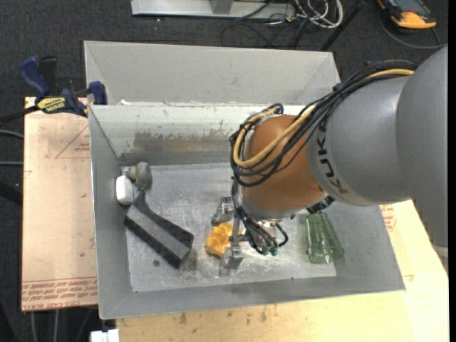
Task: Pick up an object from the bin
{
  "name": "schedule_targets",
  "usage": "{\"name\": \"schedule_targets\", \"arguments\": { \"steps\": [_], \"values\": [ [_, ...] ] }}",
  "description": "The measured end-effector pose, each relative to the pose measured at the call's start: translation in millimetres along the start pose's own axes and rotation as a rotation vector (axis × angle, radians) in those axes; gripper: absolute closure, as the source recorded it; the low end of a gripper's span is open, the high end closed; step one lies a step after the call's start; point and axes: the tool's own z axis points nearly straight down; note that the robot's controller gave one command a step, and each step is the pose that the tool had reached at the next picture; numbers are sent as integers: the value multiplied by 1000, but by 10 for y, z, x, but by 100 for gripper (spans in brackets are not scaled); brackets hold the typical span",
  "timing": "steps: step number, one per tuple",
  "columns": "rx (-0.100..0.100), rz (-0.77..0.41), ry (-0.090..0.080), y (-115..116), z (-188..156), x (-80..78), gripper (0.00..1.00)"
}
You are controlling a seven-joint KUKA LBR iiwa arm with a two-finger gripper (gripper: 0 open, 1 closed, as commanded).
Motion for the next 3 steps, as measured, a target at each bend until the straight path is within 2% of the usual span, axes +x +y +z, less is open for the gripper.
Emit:
{"name": "schedule_targets", "arguments": {
  "steps": [1, 2, 3],
  "values": [
    [-4, -66, -7, -109, 552, -240, 100],
    [-4, -66, -7, -109, 552, -240, 100],
    [0, -82, -2, 127, -629, -266, 100]
  ]
}}
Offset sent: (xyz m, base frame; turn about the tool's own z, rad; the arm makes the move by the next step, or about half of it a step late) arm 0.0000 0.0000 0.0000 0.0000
